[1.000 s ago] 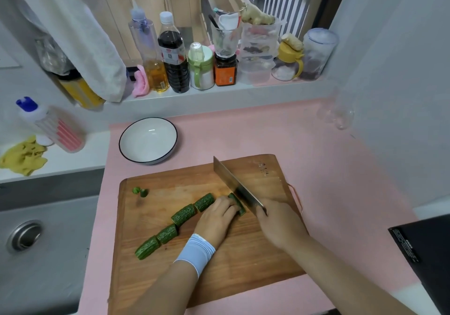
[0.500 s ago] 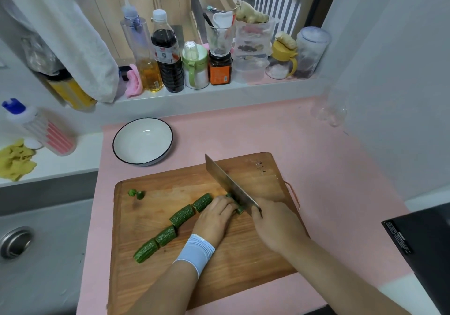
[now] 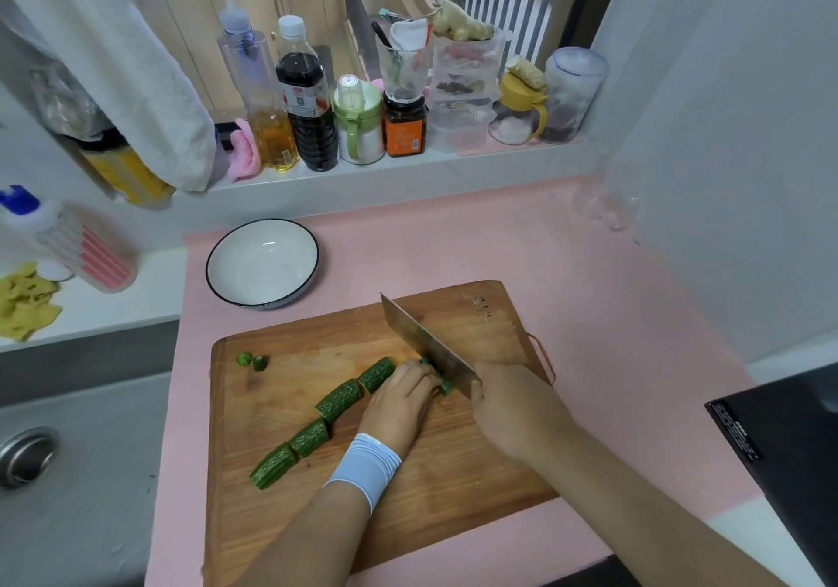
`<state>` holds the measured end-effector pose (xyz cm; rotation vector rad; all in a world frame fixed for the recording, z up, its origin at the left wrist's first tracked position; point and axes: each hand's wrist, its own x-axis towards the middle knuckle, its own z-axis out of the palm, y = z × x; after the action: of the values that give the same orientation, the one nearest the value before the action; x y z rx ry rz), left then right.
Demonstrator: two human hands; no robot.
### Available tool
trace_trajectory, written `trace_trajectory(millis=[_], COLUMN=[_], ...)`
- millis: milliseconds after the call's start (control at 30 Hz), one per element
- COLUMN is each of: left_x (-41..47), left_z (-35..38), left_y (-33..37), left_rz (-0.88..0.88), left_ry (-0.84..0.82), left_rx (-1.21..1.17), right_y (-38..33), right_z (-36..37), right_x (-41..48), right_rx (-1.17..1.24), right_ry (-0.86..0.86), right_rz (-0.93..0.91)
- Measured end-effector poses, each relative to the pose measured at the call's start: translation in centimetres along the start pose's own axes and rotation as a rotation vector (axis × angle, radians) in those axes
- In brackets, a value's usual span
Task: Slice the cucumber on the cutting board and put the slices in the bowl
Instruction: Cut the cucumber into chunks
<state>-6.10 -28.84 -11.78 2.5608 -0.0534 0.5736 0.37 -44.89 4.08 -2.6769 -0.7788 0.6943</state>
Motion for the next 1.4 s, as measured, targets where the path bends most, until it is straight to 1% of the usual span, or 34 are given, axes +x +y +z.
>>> trace_trajectory(millis=[367,567,667,833,1033,1267,1400], left_x=[0.1,-0.1,-0.1,0.0,-0.1,0.2,0.3], left_z=[0.4,0.5,0.6,0.3,0.3,0.1,0.0], left_y=[-0.2,-0.3,-0.3,-0.2,-0.2,0.1,0.1], left_rz=[0.0,-0.014,-0.017,-0.015,-0.012,-0.001,0.01], left_ry=[0.014,0.007,0.003,0.012,0.0,-0.001,-0.011], left_rx=[-0.016,-0.013,-0.02,-0.027,-0.015,-0.011,-0.006], right_y=[-0.3,1.0,1.8,2.7,1.9,2.5,2.6], right_z=[-1.1,-0.2,0.3,2.4,4.4,4.2,4.3], right_x=[0.3,-0.1,-0.1,0.8,1.8,1.8,1.2], right_rx=[-0.018,-0.07,-0.039,0.016,0.087,0.152,0.126], right_ry=[-0.059,-0.078,-0.086,-0.054,0.042,0.06,0.043], right_rz=[0.027,0.012,0.016,0.0,-0.014,-0.024,-0.013])
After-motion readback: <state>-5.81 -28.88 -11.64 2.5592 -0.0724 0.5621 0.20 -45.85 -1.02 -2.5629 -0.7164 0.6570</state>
